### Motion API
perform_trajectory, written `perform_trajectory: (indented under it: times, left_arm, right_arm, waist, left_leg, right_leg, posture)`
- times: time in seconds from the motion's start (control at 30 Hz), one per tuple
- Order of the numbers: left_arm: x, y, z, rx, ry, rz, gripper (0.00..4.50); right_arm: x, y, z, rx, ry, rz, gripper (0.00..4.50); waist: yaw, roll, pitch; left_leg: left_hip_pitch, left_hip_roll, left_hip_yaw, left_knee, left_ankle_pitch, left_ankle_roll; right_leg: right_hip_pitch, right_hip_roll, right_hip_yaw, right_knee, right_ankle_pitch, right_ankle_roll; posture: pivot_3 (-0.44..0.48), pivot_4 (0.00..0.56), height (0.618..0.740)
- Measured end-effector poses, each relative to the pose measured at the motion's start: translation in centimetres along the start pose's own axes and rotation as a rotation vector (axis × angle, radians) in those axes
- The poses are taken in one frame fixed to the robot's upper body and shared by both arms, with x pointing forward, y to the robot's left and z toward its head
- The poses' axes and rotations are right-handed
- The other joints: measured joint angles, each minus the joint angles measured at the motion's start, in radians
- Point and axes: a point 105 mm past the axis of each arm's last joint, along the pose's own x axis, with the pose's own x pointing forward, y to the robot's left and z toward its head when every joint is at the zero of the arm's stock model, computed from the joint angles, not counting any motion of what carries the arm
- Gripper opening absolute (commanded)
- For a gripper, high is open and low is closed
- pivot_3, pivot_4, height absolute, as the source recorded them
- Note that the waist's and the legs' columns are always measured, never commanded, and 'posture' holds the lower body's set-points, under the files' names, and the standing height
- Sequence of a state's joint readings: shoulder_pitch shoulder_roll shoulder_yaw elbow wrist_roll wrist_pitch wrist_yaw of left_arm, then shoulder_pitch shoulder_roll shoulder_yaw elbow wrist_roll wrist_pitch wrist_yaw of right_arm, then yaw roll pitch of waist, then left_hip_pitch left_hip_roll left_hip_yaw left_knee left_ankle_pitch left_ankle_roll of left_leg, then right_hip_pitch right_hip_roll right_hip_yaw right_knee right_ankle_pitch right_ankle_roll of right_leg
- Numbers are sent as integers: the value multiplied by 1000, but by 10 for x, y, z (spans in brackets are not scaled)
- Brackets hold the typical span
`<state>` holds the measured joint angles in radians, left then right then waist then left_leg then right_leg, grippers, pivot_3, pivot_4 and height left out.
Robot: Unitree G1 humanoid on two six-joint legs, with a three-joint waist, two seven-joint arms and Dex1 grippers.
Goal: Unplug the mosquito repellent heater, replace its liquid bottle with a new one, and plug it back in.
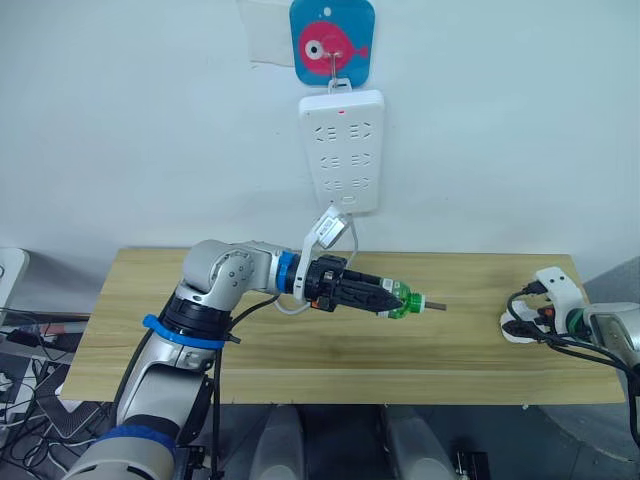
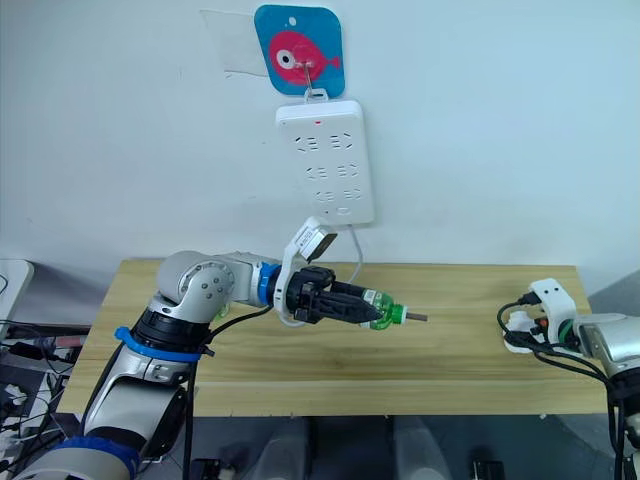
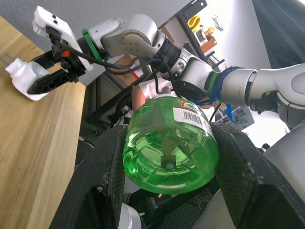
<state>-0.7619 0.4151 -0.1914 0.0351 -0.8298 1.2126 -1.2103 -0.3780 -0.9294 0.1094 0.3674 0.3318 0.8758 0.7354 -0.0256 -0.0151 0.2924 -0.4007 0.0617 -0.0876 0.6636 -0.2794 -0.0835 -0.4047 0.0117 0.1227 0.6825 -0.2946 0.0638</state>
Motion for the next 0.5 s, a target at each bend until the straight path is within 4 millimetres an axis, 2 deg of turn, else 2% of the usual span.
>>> perform_trajectory:
  times: [0.1, 0.3, 0.4, 0.5]
  left_arm:
    - [0, -1, -1, 1, 2, 0, 2268]
    - [2, -3, -1, 14, 10, -6, 2268]
    - [2, -4, -1, 12, 8, -9, 2268]
    - [2, -4, -1, 9, 6, -12, 2268]
  right_arm:
    - [4, 2, -4, 11, 14, 19, 4470]
    - [4, 5, -11, 29, 26, 35, 4470]
    - [-9, 6, -15, 48, 16, 43, 4470]
    - [-33, 8, -12, 73, -19, 35, 4470]
  waist:
    - [0, 0, 0]
    - [0, 1, 1]
    - [0, 2, 2]
    - [1, 3, 2]
  left_leg:
    - [0, 0, 0, 0, 0, 0]
    - [0, 0, 0, 0, 0, 0]
    - [0, 0, 0, 0, 0, -1]
    - [-1, -1, 0, -1, 0, -1]
  right_leg:
    - [0, 0, 0, 0, 0, 0]
    - [0, 0, 0, 0, 0, 0]
    - [0, 0, 0, 0, 0, 0]
    - [0, -1, 0, 0, 0, 0]
  posture:
    - [93, 311, 740]
    - [82, 306, 740]
    - [72, 304, 740]
    - [64, 305, 740]
